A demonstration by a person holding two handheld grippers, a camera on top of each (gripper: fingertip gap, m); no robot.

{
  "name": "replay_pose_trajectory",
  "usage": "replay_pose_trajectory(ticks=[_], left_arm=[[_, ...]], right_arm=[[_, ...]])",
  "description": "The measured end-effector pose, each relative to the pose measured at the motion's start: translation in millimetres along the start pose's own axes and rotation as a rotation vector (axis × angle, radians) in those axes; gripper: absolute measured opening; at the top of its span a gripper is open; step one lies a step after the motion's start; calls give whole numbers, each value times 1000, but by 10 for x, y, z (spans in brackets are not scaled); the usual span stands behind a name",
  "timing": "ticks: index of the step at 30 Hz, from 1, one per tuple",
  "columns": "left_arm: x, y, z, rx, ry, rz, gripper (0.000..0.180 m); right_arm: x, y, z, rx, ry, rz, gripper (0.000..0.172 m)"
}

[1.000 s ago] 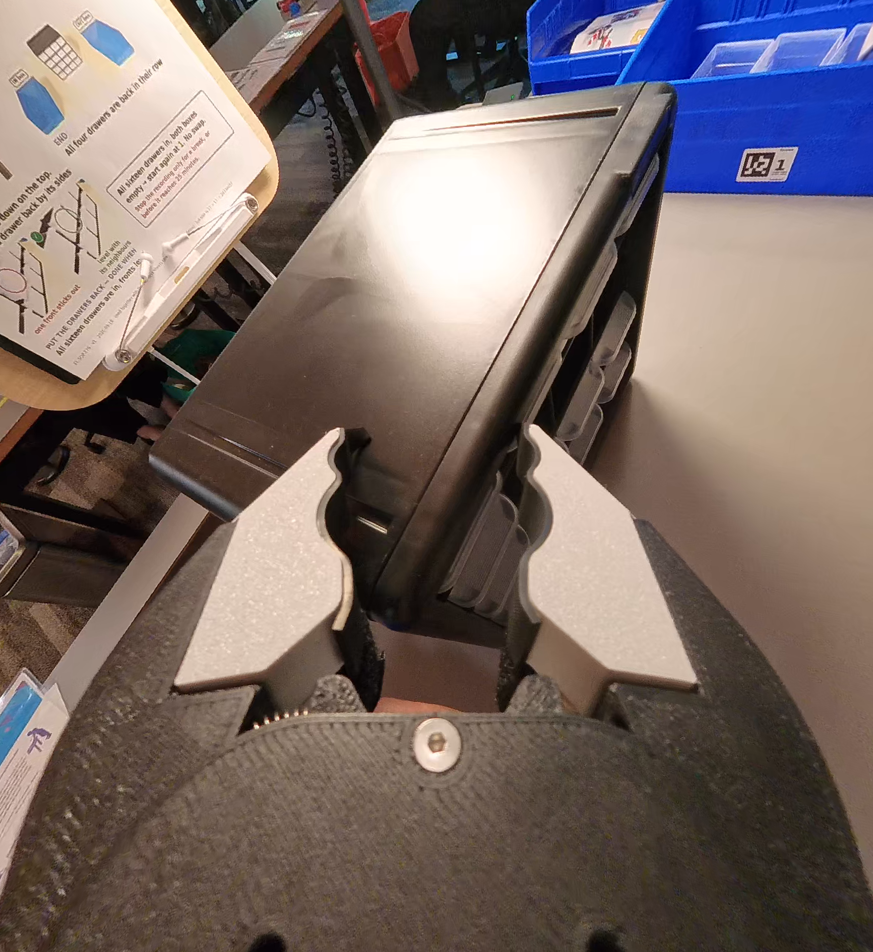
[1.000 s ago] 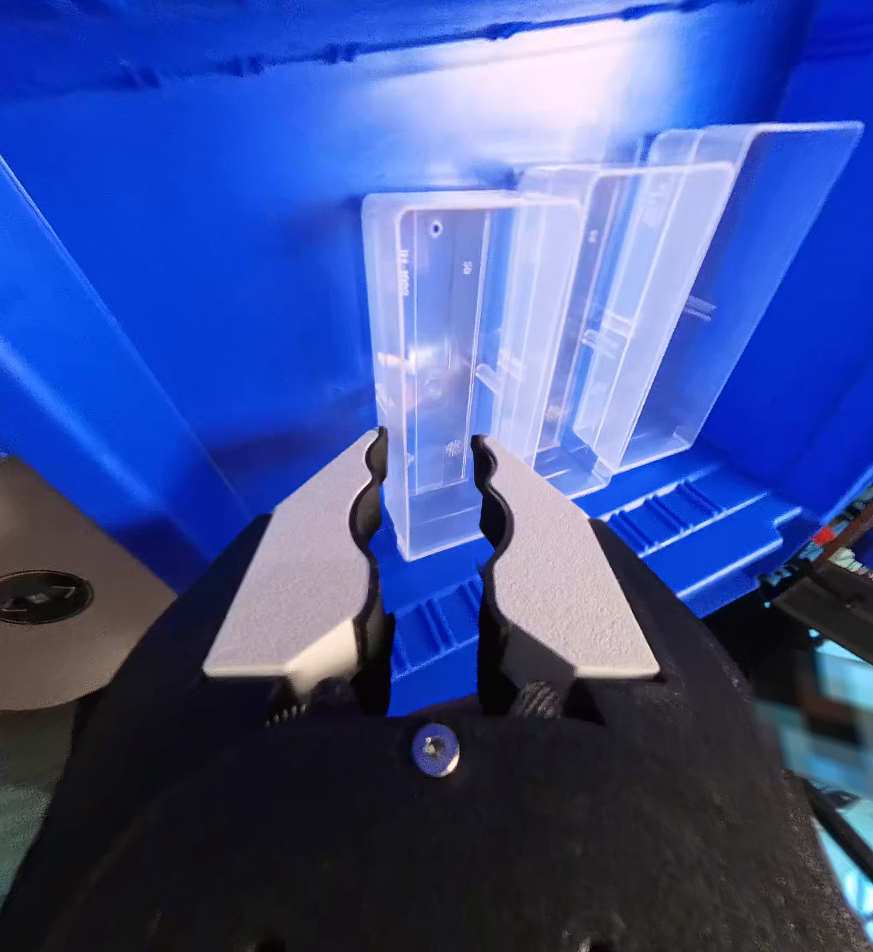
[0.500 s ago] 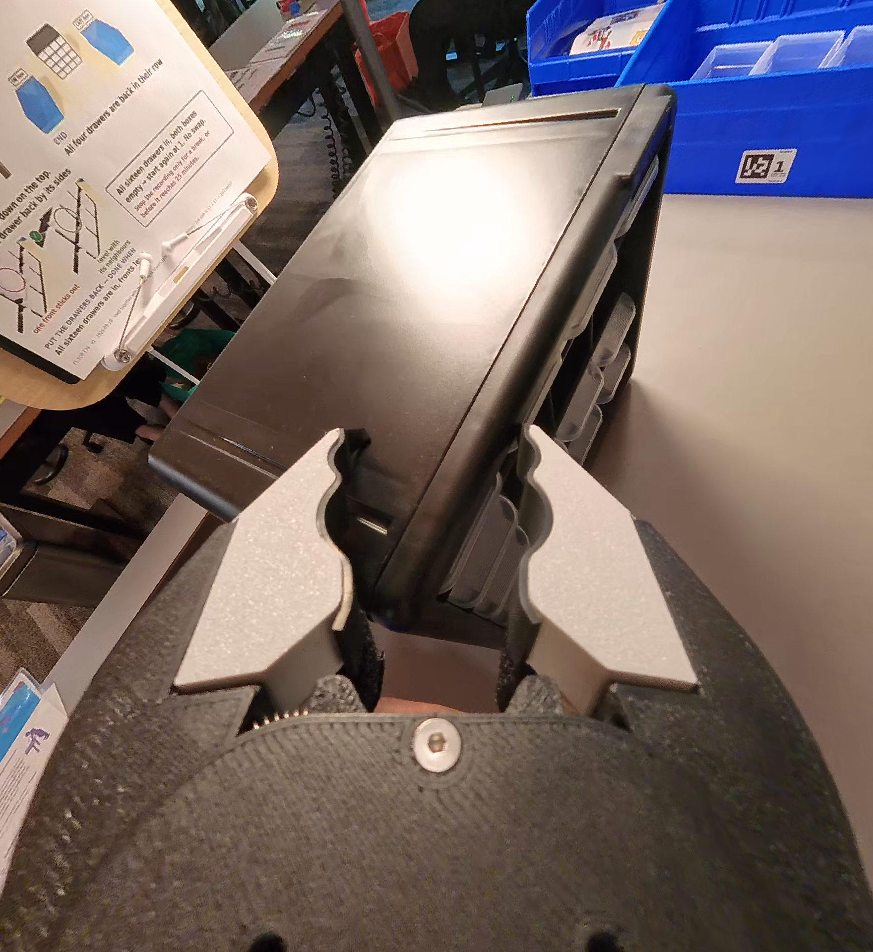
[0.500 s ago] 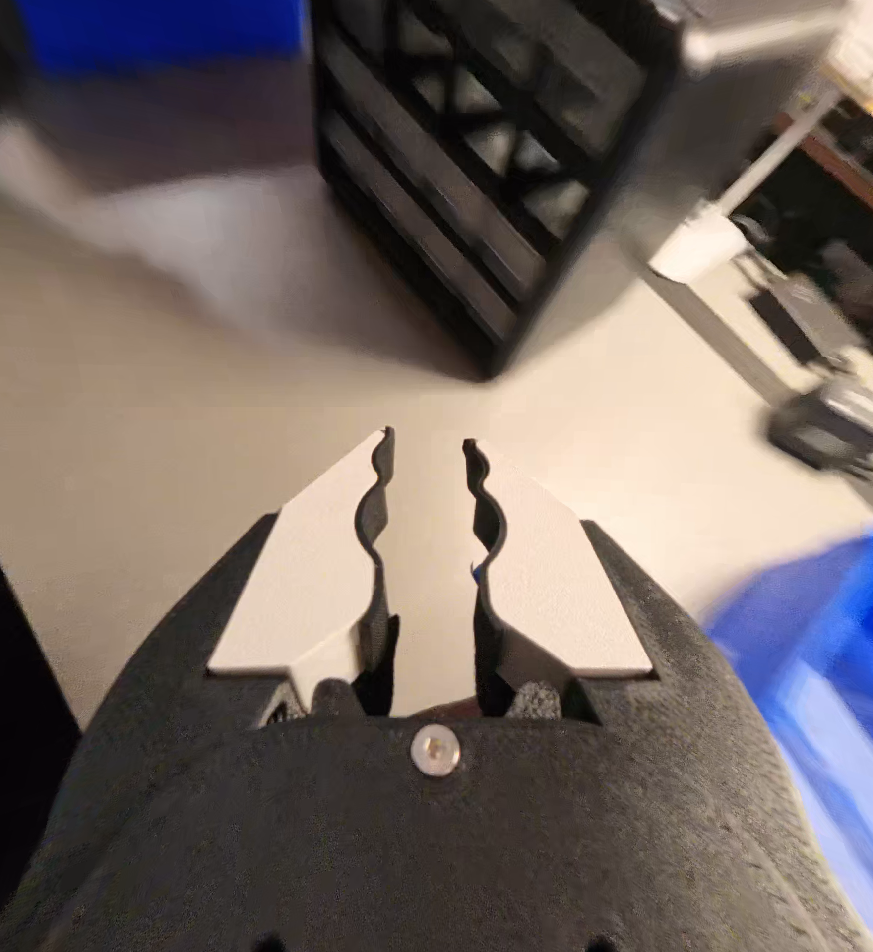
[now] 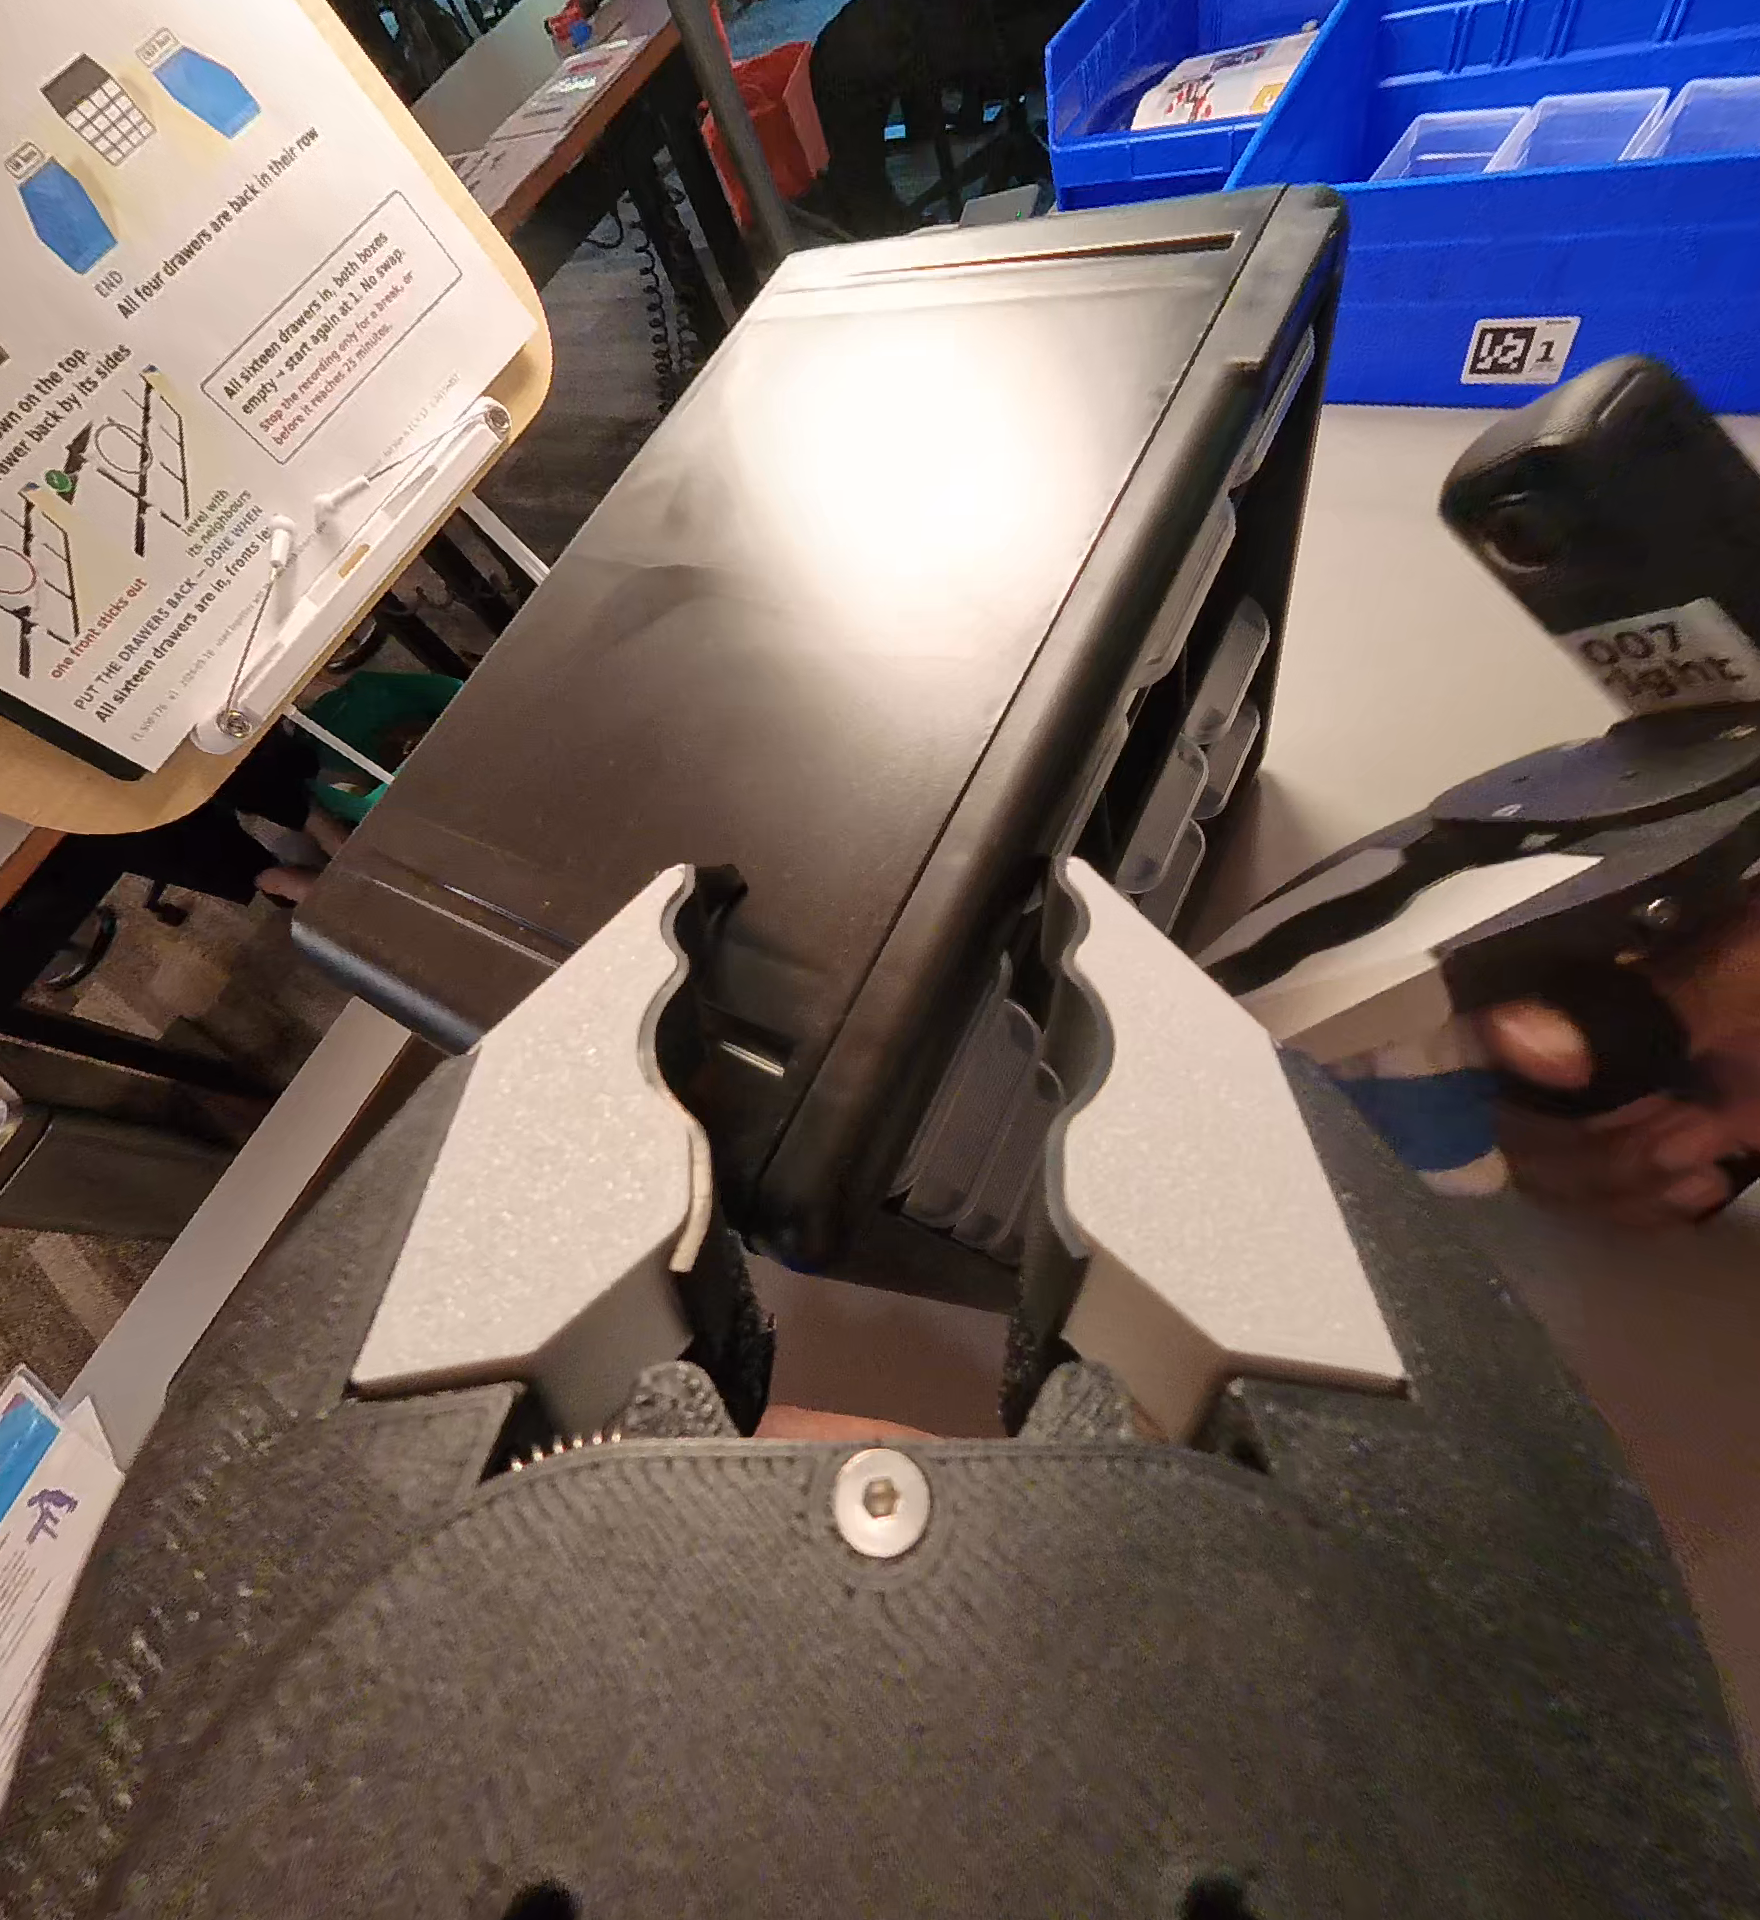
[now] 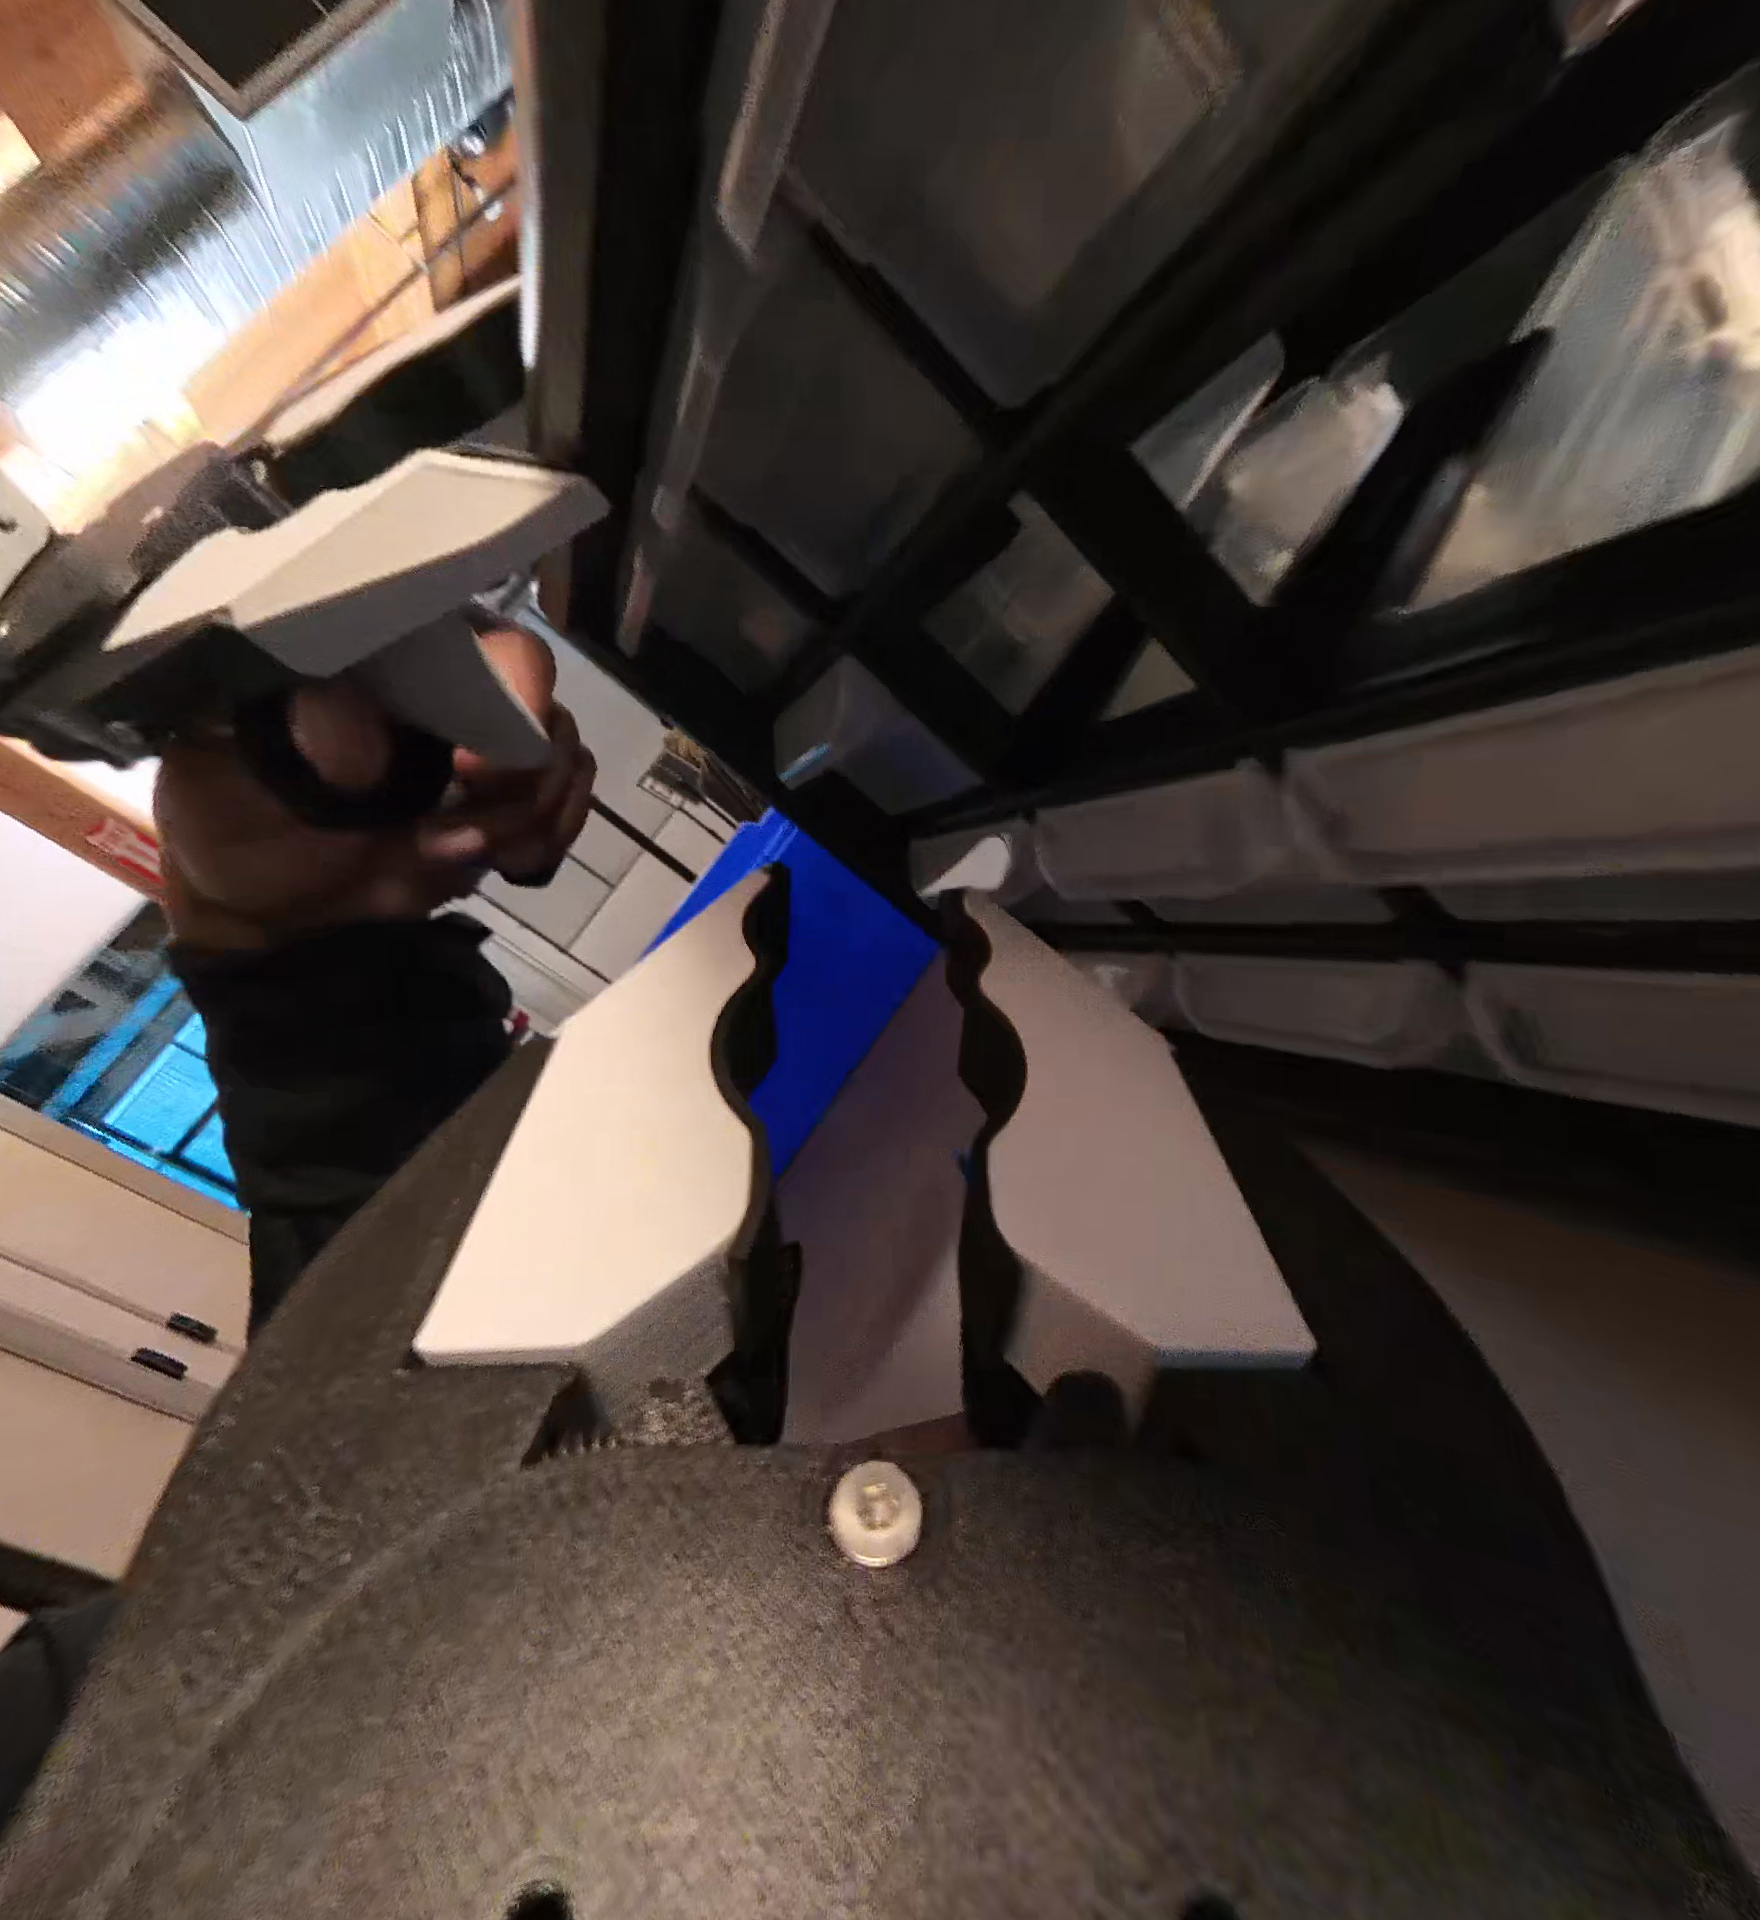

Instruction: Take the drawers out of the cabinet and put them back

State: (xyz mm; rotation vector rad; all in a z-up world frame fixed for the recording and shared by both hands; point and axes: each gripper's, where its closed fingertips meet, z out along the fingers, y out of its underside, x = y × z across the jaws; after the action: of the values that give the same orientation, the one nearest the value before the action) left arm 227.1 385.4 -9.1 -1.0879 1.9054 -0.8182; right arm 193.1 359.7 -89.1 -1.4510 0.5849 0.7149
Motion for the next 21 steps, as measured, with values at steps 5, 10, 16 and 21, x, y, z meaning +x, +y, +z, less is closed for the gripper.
replay_pose_trajectory(ticks=[5, 10, 16, 21], left_arm=[[-1, 0, -3, 4, 6, -5, 64], [0, 0, -6, 4, 5, -7, 64], [1, -1, -6, 3, 6, -8, 64], [3, 1, -6, 2, 3, -8, 64]], right_arm=[[-20, -70, 300, 59, 21, 55, 40], [-133, -118, 303, 167, -39, 79, 9], [-479, 209, -77, 162, -160, 113, 4], [-739, 495, -563, 124, -229, 153, 5]])
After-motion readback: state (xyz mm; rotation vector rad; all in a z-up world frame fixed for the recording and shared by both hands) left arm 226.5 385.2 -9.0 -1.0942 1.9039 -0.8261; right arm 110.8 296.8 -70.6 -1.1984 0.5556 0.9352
